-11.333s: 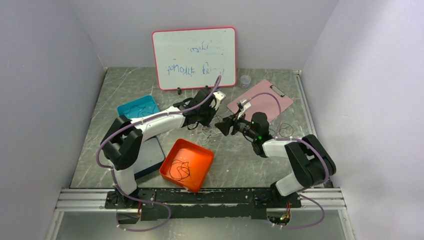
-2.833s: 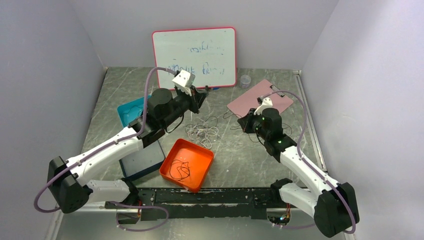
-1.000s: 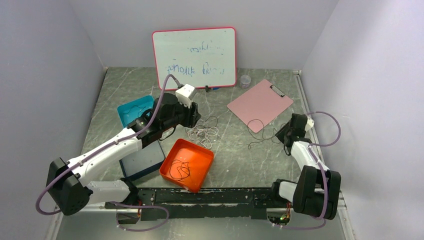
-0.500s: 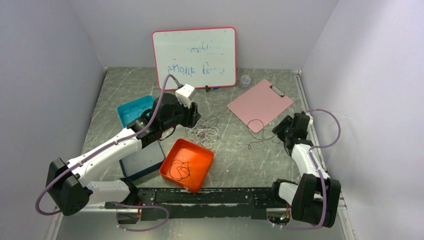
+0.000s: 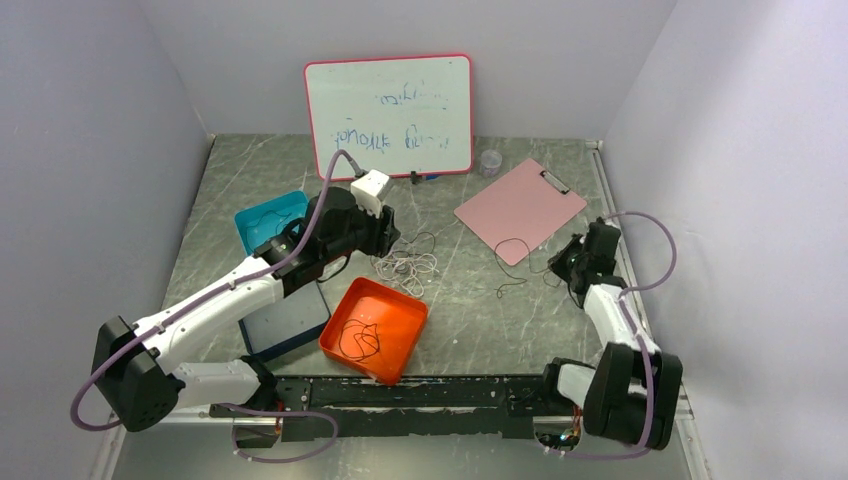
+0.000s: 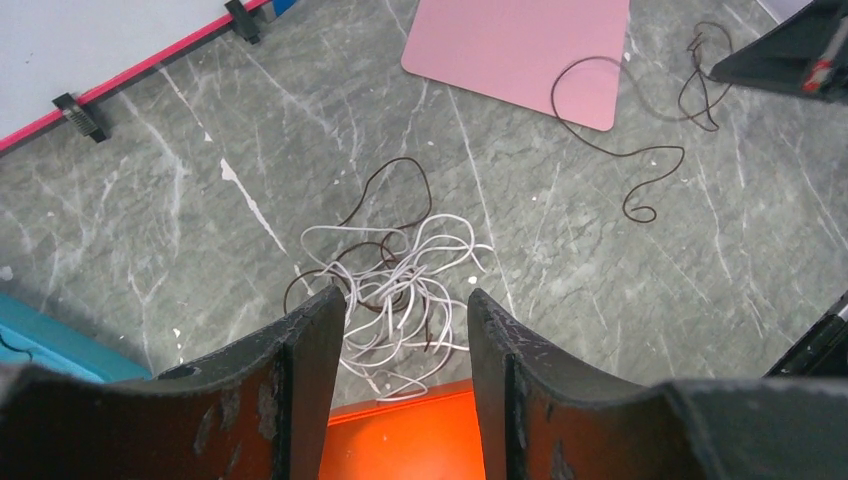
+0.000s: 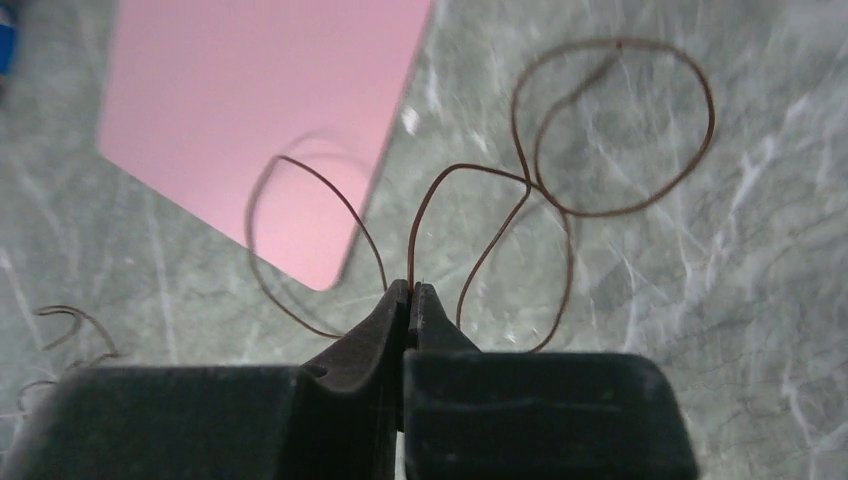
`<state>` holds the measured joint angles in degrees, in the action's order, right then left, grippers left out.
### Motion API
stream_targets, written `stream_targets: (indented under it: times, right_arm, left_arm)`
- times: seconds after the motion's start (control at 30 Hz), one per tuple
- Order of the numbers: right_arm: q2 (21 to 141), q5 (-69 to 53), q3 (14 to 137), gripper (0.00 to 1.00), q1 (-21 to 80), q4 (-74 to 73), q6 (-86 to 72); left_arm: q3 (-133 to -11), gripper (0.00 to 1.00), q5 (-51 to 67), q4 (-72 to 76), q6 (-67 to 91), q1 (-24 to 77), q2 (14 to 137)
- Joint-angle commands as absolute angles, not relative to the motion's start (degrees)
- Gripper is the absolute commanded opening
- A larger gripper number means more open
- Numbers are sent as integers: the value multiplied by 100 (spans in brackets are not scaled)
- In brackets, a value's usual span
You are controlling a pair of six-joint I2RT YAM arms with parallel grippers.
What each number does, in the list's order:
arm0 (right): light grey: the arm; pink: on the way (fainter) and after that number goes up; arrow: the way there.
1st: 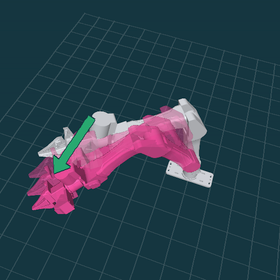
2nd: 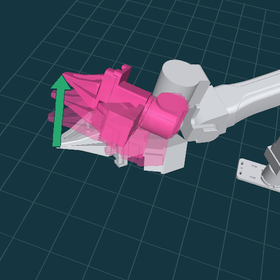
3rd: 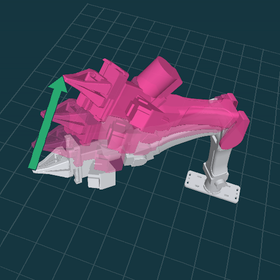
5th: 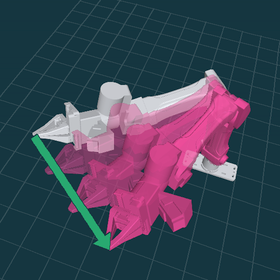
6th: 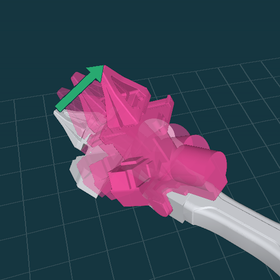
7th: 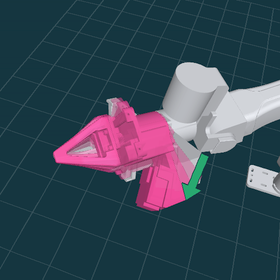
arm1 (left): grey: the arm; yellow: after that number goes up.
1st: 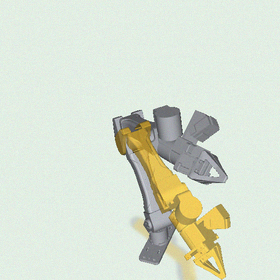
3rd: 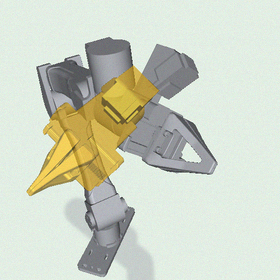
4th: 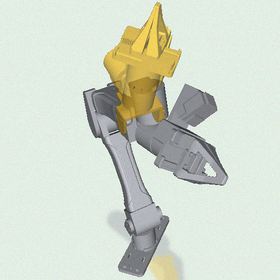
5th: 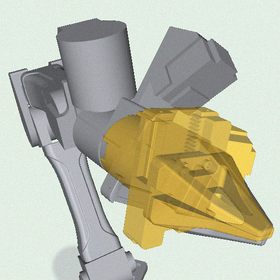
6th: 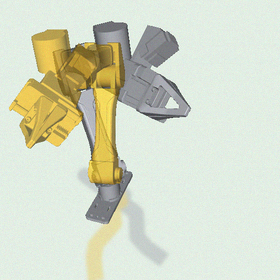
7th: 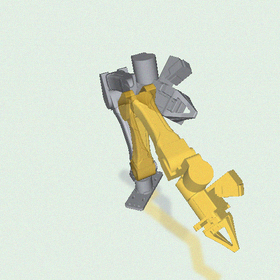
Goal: Untangle the cables
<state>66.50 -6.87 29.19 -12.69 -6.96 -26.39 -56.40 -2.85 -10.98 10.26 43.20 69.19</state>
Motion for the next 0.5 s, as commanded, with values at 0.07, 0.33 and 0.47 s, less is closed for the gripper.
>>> stream_targets:
  times: [0.07, 0.33, 0.47]
  right_arm:
    - [5554, -699, 3728, 0, -1175, -868, -2224]
    - [5320, -695, 4907, 0, -358, -1367, -2300]
    - [5427, -698, 5680, 0, 126, -1724, -2194]
  left_arm:
    - [-5531, 54, -714, -1357, 1086, 4269, 6611]
    - [-5518, 53, -716, -1724, 1245, 3896, 6430]
    - [-5414, 53, -659, -1872, 1329, 3552, 6253]
